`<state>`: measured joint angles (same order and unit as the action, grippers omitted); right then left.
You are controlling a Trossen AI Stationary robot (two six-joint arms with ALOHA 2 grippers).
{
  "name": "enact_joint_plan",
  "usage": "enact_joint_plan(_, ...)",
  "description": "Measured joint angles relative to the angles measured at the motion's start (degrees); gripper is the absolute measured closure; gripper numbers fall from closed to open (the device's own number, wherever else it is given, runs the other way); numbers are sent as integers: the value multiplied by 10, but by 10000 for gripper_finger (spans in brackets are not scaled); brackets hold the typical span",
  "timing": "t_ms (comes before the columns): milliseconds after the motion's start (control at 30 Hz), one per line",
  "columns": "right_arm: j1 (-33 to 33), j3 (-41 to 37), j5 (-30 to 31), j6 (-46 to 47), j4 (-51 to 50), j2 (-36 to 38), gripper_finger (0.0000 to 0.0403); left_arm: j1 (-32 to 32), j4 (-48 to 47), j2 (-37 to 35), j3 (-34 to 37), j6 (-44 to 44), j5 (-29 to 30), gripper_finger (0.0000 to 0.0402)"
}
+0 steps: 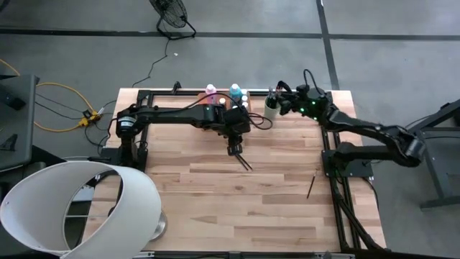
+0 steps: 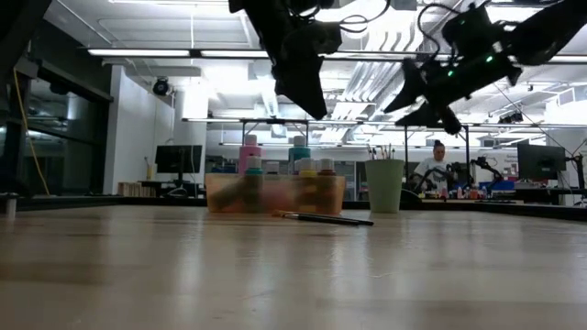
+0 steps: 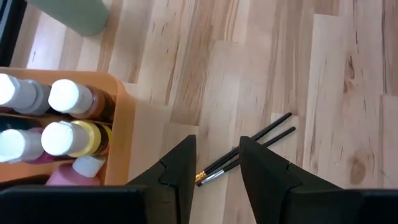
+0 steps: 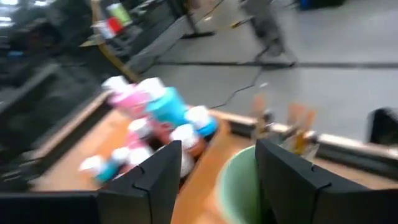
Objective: Pick & Place Paint Supplies
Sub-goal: Put the silver paint brush into the green cup
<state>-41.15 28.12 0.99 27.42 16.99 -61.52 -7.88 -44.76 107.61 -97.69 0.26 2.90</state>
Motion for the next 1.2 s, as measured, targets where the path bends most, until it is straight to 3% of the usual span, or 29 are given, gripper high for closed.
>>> enact_joint_plan(267, 0, 0, -187, 128, -126, 103, 218, 0, 30, 0, 0, 24, 0, 284)
enact_joint_plan(567, 27, 0, -365, 274, -268, 112, 235, 0, 52, 0, 0, 57, 0, 284)
enact_joint_plan(667, 54, 0, -387, 331, -321, 112, 243, 0, 46, 0, 0, 78, 0, 284)
enact_joint_plan(800, 112, 0, -359, 400, -375, 118, 258, 0, 39, 0, 0, 106, 0, 284)
enact_joint_plan(1033, 246, 0, -209, 561, -455, 131, 289, 0, 34, 0, 0, 158, -35, 284)
enact_joint_plan(1200, 330, 0, -124, 671, -494, 136, 307, -4, 13, -2, 0, 192, -112, 284)
